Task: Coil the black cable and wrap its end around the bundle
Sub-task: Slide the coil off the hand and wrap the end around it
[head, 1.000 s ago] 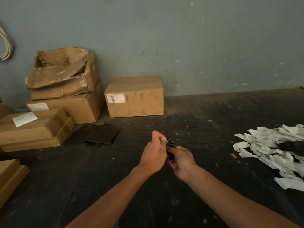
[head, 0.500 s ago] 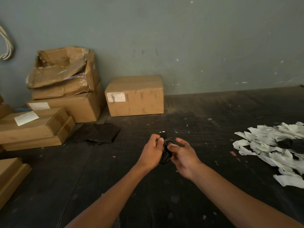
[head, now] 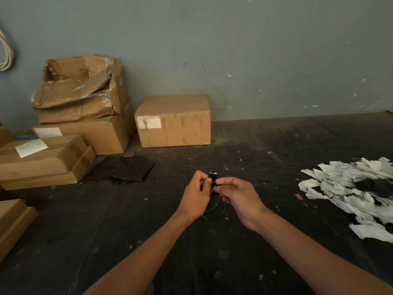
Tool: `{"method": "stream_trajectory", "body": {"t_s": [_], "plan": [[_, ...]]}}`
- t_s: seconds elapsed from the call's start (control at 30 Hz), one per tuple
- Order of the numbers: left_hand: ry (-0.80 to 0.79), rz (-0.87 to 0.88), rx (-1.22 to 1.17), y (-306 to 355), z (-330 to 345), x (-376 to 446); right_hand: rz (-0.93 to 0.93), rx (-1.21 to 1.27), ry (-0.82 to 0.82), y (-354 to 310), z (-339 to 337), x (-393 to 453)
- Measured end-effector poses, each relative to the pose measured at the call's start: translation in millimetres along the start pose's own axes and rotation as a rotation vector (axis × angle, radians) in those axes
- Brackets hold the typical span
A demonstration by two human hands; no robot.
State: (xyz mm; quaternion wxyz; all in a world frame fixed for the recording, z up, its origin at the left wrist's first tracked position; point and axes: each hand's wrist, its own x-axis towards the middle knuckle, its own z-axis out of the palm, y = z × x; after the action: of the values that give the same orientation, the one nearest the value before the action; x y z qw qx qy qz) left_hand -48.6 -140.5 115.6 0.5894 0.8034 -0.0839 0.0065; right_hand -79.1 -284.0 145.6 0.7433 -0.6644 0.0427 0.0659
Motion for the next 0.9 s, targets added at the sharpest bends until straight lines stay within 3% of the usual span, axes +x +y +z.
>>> {"method": "stream_trajectory", "body": {"t_s": [0.13,0.47,0.57,0.9], "plan": [[0.009,-0.02,-0.018,-2,2,1,-0.056,-0.027,-0.071,2,-6,-1],[-0.092,0.079,0.057,10,3,-5,-0.611,-0.83,0.138,3,-18,11],[-0.117,0.105,0.073,14,4,-6,-0.671,-0.85,0.177,6,-20,16],[-0.174,0.074,0.099,15,1,0,-0.568,-0.699,0.08,3,-14,18]]}}
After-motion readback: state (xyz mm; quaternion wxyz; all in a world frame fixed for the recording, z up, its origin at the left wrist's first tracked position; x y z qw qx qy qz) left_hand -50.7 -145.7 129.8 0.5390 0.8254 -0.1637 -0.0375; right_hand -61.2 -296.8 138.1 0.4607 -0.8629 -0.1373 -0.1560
